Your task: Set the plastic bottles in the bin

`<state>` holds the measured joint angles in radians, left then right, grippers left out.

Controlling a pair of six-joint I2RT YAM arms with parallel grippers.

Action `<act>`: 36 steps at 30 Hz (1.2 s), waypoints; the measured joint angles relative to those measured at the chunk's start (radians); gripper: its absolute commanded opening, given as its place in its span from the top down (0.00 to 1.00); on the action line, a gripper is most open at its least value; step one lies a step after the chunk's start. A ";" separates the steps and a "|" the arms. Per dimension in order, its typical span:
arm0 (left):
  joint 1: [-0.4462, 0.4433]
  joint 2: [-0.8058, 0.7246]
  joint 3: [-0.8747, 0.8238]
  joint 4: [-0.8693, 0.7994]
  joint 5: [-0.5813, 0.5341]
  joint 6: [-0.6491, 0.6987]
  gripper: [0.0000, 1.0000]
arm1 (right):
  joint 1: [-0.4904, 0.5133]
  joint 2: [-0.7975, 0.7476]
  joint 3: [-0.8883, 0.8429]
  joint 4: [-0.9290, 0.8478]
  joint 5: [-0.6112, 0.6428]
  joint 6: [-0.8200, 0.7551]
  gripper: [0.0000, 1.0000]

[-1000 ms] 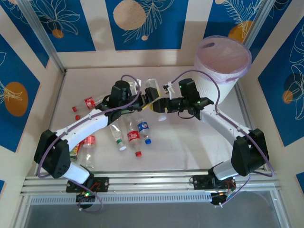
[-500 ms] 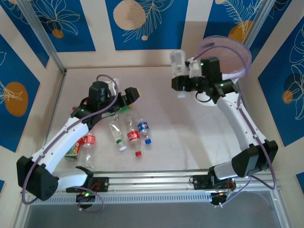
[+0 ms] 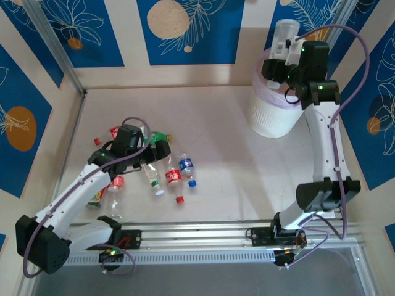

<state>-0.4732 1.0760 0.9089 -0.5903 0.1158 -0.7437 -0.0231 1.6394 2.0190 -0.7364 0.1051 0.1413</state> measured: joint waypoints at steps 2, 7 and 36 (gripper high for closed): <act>0.000 -0.003 -0.008 -0.016 -0.013 0.006 0.03 | -0.027 0.062 0.074 -0.031 0.024 -0.008 0.62; 0.002 -0.008 -0.033 -0.048 -0.046 0.019 0.05 | -0.083 0.211 0.198 -0.114 0.066 -0.028 0.62; 0.002 0.010 -0.132 -0.069 -0.103 0.021 0.07 | -0.134 0.515 0.251 -0.267 0.079 -0.070 0.43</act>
<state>-0.4713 1.0859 0.7773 -0.6590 0.0132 -0.7231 -0.1574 2.1544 2.2700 -1.0035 0.1837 0.0711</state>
